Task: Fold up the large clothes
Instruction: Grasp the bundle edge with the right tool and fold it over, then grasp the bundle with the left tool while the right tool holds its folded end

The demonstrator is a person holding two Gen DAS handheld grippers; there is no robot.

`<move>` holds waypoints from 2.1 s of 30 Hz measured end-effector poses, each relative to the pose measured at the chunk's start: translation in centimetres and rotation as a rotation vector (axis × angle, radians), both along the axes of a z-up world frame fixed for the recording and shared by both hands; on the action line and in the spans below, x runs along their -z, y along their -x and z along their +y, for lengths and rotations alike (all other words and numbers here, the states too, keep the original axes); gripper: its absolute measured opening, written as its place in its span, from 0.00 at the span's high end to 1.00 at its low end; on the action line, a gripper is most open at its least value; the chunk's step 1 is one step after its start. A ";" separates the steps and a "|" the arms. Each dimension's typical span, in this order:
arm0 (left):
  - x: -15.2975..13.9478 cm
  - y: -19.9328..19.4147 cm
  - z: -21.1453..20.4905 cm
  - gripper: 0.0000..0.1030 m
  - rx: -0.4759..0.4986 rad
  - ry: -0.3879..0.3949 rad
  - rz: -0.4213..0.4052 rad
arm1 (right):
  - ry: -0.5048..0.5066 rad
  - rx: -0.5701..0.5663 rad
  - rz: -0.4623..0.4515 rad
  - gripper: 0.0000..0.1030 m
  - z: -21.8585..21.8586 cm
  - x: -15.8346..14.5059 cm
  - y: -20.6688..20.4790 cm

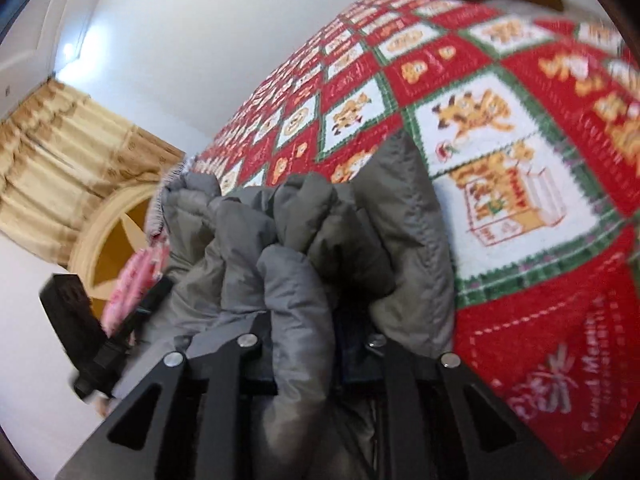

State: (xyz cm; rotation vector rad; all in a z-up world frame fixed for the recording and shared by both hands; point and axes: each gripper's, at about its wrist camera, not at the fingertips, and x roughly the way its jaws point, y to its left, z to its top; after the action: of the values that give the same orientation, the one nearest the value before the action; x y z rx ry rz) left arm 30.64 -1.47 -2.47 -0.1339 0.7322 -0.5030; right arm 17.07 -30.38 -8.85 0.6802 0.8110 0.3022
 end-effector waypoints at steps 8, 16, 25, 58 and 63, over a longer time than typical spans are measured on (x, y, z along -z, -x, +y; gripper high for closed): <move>1.9 -0.9 3.3 0.13 0.037 0.276 0.220 | 0.115 0.033 -0.033 0.73 1.4 -0.8 0.5; 4.3 -0.8 -1.4 0.03 0.156 0.154 0.273 | 0.415 0.207 -0.066 0.11 1.6 -2.7 2.8; 5.2 -0.7 -0.6 0.03 0.176 0.168 0.243 | 0.225 0.036 -0.028 0.37 2.6 -0.6 0.1; -1.3 8.8 -22.7 0.38 0.336 -0.041 0.198 | 0.232 0.285 -0.005 0.76 -14.0 -7.0 12.4; 0.8 6.1 -21.3 0.35 0.247 -0.060 0.221 | 0.181 0.254 0.028 0.75 -14.6 -3.1 8.0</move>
State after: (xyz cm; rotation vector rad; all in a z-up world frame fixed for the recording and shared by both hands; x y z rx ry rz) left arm 24.53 -22.79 -3.24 -0.0431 0.9859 -0.7087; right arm 9.10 -44.98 -5.78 0.6100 0.7585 -0.0111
